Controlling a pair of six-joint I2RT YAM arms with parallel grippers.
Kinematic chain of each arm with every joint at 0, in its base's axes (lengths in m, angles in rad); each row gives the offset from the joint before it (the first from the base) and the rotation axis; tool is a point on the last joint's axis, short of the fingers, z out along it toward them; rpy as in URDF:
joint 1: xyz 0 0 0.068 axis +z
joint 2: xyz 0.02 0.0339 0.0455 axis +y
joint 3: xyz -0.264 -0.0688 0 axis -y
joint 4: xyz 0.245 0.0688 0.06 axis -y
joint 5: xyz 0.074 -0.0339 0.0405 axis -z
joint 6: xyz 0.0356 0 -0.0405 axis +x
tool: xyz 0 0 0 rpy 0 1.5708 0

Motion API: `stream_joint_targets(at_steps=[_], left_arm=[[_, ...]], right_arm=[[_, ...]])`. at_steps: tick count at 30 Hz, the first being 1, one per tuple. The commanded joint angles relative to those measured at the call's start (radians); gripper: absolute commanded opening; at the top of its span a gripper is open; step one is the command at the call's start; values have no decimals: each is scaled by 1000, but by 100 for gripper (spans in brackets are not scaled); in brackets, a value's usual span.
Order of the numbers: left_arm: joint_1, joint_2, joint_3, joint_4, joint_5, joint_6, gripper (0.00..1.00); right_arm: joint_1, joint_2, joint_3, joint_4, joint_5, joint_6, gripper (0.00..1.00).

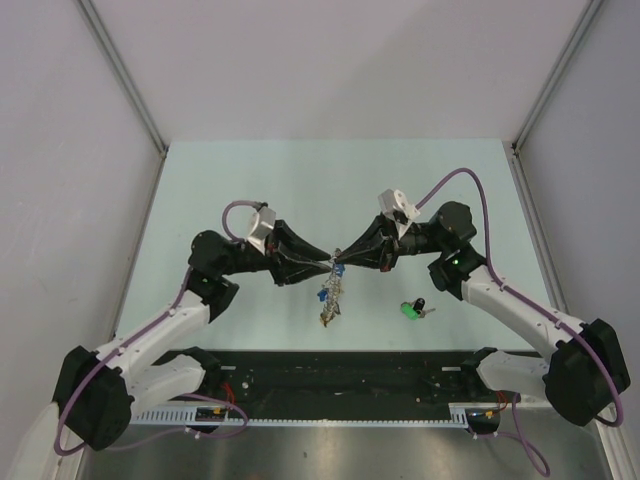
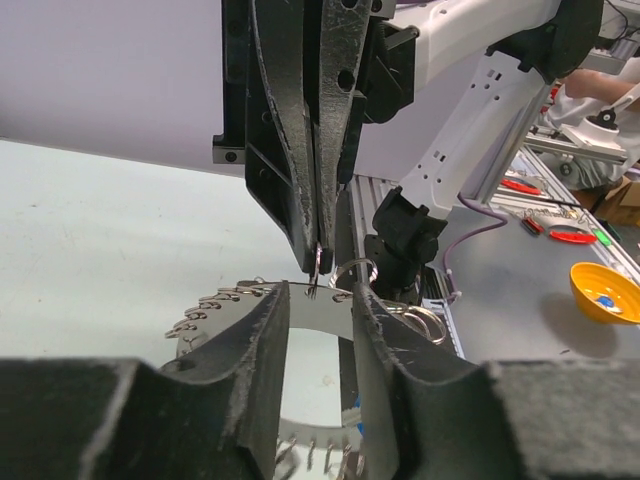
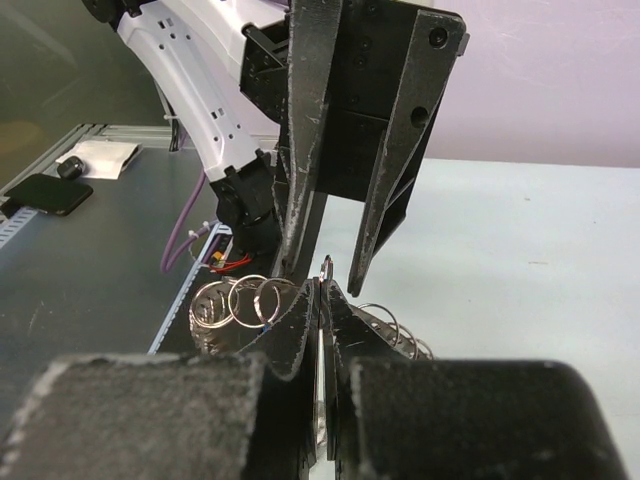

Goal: Put the keys on the keyring

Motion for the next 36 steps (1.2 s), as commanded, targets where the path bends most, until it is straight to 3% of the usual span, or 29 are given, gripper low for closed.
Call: stream_joint_targets(at_steps=[1, 9, 12, 16, 36], left_arm=[[-10, 6, 1, 42, -11, -18, 34], [-13, 19, 4, 42, -13, -26, 24], [-13, 20, 1, 50, -13, -35, 25], [-10, -1, -7, 68, -24, -61, 37], [18, -64, -81, 177, -159, -154, 33]], right_arm=[[7, 1, 18, 82, 2, 7, 0], [11, 5, 18, 93, 2, 7, 0], [11, 7, 18, 91, 2, 7, 0], [8, 4, 17, 83, 2, 4, 0], [8, -19, 18, 47, 11, -22, 0]])
